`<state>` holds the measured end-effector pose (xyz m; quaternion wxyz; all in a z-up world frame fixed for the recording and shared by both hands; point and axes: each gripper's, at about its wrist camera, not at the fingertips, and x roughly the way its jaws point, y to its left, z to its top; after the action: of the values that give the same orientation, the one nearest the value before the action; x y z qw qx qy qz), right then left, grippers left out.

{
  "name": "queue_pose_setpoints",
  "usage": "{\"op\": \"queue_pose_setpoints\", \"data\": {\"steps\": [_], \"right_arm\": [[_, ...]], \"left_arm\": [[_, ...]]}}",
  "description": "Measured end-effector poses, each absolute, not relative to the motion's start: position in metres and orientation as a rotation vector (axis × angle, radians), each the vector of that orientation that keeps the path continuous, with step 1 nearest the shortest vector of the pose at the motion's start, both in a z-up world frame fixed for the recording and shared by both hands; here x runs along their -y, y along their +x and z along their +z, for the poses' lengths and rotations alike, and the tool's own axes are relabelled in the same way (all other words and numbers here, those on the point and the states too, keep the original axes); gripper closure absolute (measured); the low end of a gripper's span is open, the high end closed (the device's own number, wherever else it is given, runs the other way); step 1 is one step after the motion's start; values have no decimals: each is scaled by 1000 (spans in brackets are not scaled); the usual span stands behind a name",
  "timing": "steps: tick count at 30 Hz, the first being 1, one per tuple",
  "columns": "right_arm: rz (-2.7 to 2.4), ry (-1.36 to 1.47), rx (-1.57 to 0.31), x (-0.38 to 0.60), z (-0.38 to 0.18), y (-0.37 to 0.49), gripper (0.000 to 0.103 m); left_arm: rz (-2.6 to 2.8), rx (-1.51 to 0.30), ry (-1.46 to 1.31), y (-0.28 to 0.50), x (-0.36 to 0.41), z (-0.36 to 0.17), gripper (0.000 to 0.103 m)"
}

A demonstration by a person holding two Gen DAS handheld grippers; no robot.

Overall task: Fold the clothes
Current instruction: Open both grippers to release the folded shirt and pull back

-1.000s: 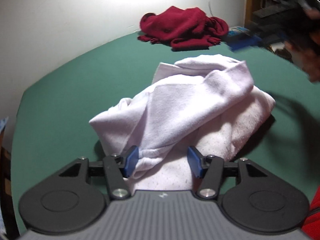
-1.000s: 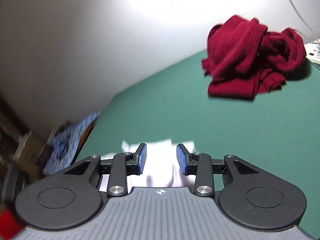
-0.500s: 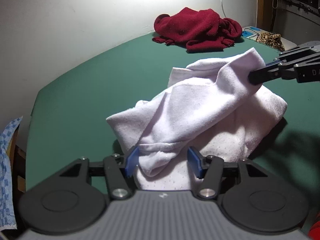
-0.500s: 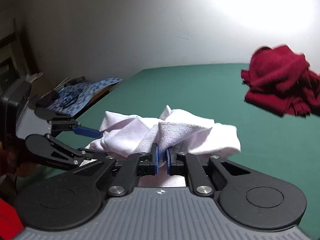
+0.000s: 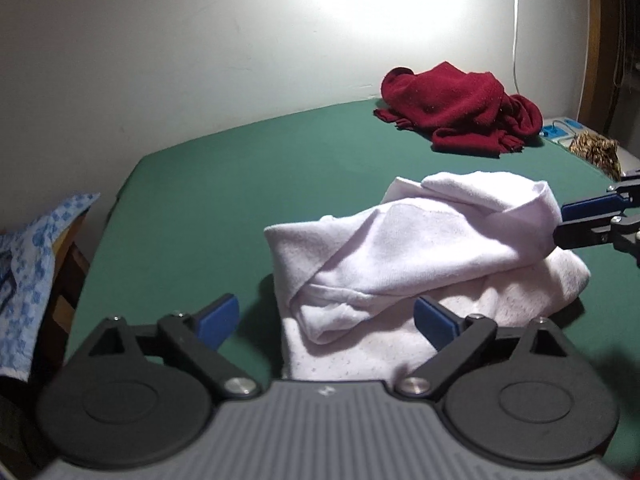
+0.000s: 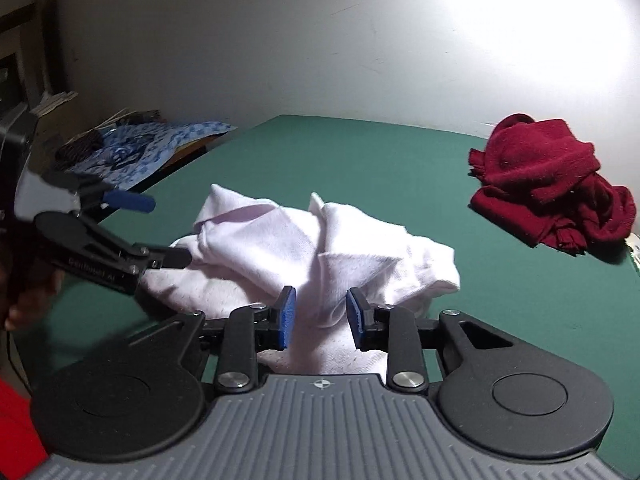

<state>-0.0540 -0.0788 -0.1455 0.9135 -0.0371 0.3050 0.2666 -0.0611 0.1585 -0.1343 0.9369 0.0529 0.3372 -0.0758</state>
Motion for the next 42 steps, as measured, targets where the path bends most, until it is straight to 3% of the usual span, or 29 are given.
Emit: {"op": "queue_pose_setpoints", "data": {"steps": [4, 10, 18, 23, 26, 28, 32, 42], "right_arm": [[486, 29, -747, 73, -162, -49, 84], [434, 62, -815, 64, -186, -52, 83], [532, 173, -772, 73, -192, -60, 42], [586, 264, -768, 83, -197, -53, 37], [582, 327, -767, 91, -201, -51, 45], [543, 303, -770, 92, -201, -53, 72], [493, 349, -789, 99, -204, -50, 85], [345, 276, -741, 78, -201, -67, 87]], "left_arm": [[-128, -758, 53, -58, -142, -155, 4], [-64, -785, -60, -63, -142, -174, 1], [29, -734, -48, -73, -127, -179, 1], [97, -720, -41, -72, -117, -179, 1], [138, -710, -29, -72, -110, -181, 1], [153, -704, -12, -73, -105, -181, 1], [141, -703, -1, -73, -106, -181, 1], [-54, -704, 0, -82, -135, -174, 1]]}}
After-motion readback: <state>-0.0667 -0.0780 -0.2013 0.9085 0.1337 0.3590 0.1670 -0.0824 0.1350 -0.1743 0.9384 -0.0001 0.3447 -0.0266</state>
